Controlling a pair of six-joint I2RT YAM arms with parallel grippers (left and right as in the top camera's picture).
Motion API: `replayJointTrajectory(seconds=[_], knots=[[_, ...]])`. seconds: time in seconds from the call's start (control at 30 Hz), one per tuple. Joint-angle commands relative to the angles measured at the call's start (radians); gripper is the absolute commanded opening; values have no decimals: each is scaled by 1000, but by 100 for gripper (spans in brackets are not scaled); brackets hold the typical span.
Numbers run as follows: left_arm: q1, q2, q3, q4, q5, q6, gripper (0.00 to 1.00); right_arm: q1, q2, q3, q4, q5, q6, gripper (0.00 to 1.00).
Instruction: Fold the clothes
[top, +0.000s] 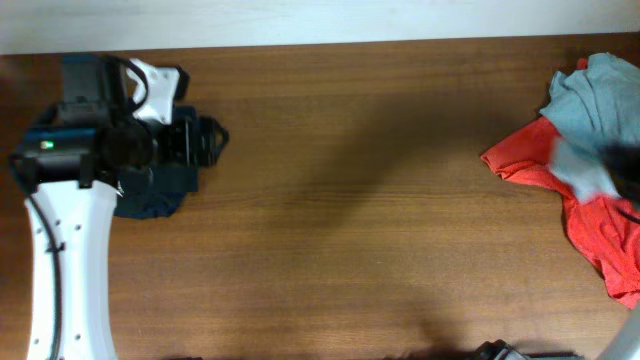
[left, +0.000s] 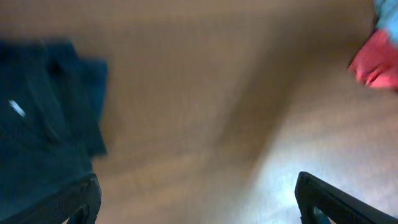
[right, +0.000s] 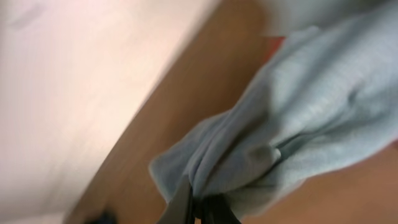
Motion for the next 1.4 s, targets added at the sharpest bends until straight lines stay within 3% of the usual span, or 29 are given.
replayJointTrajectory(seconds=[0.0, 0.33, 0.53, 0.67, 0.83, 1.03, 1.23, 1.27, 1.37], knots=[[2, -5, 135, -3, 1, 2, 99, 237, -61, 11, 60, -61, -10, 4], [2, -6, 433, -9, -42, 2, 99, 967, 51, 11, 337, 45, -5, 4], [2, -24, 498, -32, -195, 2, 99, 1304, 141, 12, 742, -136, 21, 4], [2, -29, 498, -54, -212, 2, 99, 1408, 137, 13, 898, -207, 20, 4], [2, -28, 498, -67, -213, 2, 99, 1408, 113, 44, 943, -353, 21, 4], [2, -28, 498, -63, -235, 2, 99, 1333, 69, 133, 942, -354, 29, 4], [2, -28, 497, -64, -235, 2, 99, 1041, 55, 200, 911, -294, 195, 4], [2, -28, 497, -64, -235, 2, 99, 927, 58, 200, 834, -271, 230, 4], [2, -27, 497, -64, -235, 2, 99, 770, 78, 199, 617, -237, 214, 4]])
